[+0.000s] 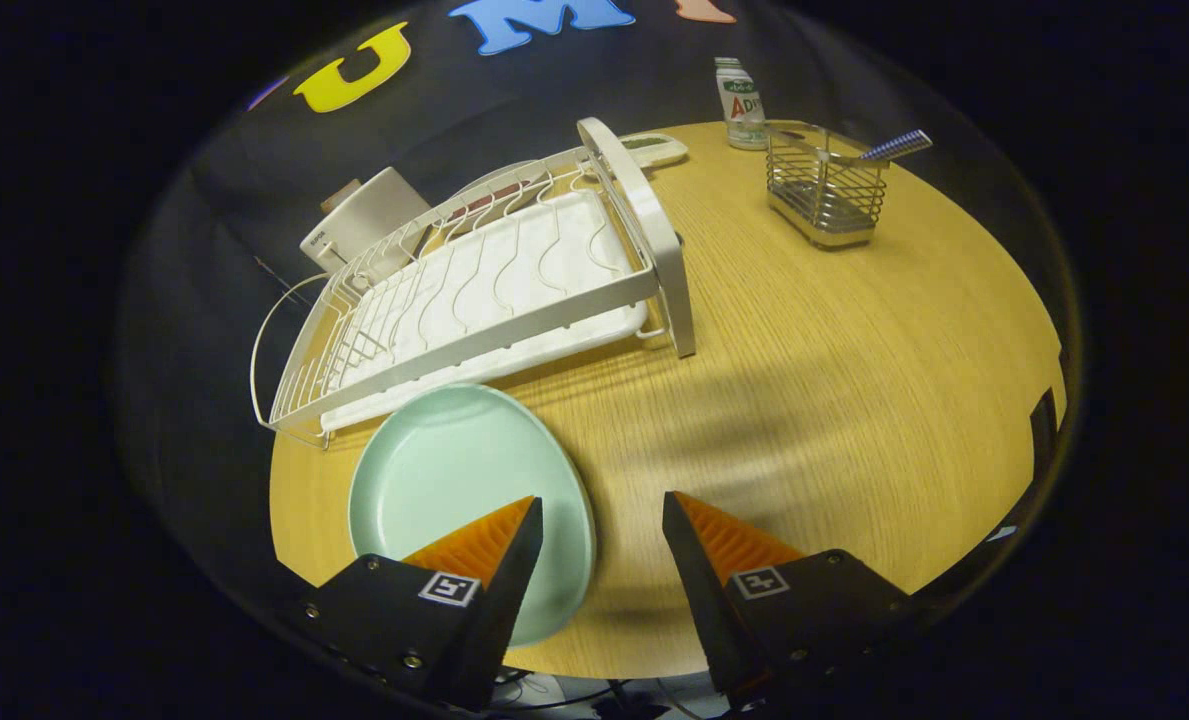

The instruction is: Take the plate from the dish rack, then take the spoon from the basket and place it into the plate.

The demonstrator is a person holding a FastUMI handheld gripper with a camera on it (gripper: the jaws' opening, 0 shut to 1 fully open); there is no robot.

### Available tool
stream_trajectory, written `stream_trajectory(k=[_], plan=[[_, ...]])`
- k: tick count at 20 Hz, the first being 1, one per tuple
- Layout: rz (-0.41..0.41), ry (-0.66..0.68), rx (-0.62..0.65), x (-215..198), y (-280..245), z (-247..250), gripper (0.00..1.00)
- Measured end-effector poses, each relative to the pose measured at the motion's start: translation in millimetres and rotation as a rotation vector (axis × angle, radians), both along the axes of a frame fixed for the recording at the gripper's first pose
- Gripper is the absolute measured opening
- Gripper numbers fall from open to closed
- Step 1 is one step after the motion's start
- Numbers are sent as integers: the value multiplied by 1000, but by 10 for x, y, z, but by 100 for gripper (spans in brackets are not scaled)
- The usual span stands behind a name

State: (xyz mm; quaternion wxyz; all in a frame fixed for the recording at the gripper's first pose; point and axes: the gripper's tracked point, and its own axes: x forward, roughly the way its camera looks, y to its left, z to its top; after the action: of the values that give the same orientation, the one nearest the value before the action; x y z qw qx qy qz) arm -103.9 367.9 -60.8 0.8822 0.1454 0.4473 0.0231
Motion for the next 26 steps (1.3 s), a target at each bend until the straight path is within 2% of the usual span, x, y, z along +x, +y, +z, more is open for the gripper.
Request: stream_trajectory(k=[6,10,13,18,26], plan=[[-75,-241,-108,306,-450,693,76],[-162,-366,-146,559,-828,1099,76],[-294,-398,-186,749,-1231,1203,76],[-523,-355,-214,929,-1885,1105,75],[-815,-380,-84,1242,-2474,947,75]])
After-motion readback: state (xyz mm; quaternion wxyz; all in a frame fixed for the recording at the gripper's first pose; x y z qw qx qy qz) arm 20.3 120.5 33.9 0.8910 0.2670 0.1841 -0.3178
